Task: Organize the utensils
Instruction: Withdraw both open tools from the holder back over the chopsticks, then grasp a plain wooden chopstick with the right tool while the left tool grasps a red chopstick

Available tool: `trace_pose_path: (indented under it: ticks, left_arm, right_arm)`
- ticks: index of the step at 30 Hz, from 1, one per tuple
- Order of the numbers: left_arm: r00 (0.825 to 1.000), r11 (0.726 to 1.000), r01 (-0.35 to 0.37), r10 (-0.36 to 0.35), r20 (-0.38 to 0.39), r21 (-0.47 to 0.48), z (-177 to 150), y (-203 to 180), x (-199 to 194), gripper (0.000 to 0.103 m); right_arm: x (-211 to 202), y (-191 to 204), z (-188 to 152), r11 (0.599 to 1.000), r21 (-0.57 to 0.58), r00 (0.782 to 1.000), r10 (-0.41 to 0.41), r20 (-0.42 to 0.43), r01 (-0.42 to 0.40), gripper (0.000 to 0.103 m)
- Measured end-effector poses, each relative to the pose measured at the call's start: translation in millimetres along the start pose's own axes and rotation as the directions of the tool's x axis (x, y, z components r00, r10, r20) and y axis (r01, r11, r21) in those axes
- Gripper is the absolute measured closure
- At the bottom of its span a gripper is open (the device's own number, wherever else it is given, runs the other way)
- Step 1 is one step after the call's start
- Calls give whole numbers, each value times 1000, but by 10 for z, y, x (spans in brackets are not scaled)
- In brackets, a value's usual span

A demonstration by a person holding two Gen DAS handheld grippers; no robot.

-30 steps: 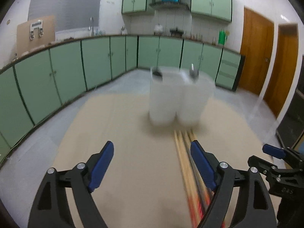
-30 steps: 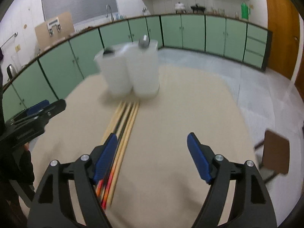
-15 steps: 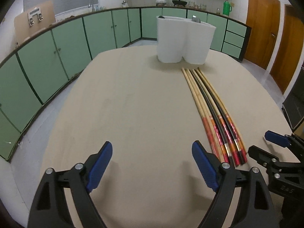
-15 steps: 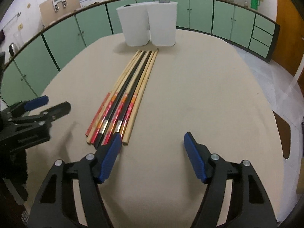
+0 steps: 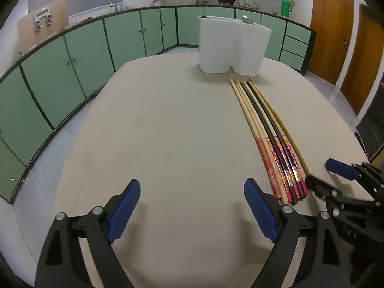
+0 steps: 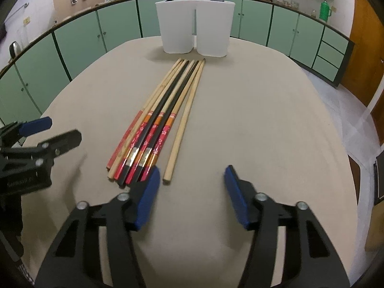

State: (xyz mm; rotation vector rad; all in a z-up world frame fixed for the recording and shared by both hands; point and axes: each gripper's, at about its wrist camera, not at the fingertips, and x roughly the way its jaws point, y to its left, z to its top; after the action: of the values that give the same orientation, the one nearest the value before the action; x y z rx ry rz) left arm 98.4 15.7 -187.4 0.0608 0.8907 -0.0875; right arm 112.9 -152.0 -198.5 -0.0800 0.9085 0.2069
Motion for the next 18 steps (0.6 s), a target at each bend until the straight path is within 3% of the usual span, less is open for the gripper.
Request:
trace_pose_path:
  ticks: [6,13,18]
  left_arm:
    - [999,998,45,-43,-30,41,-28,-155,52,16]
    - [994,994,84,-78,-73,76,-95,-358,114,16]
    - [995,994,72,-66,-75,77,-94,-445,163,16]
  right_arm:
    - [1,-75,3,999,20,1000,30,8,-31,95]
    - [-29,-253,-39,998,58,999,31,9,-32,97]
    - [-43,-274,-48,997,62,999,39,11,-39,96]
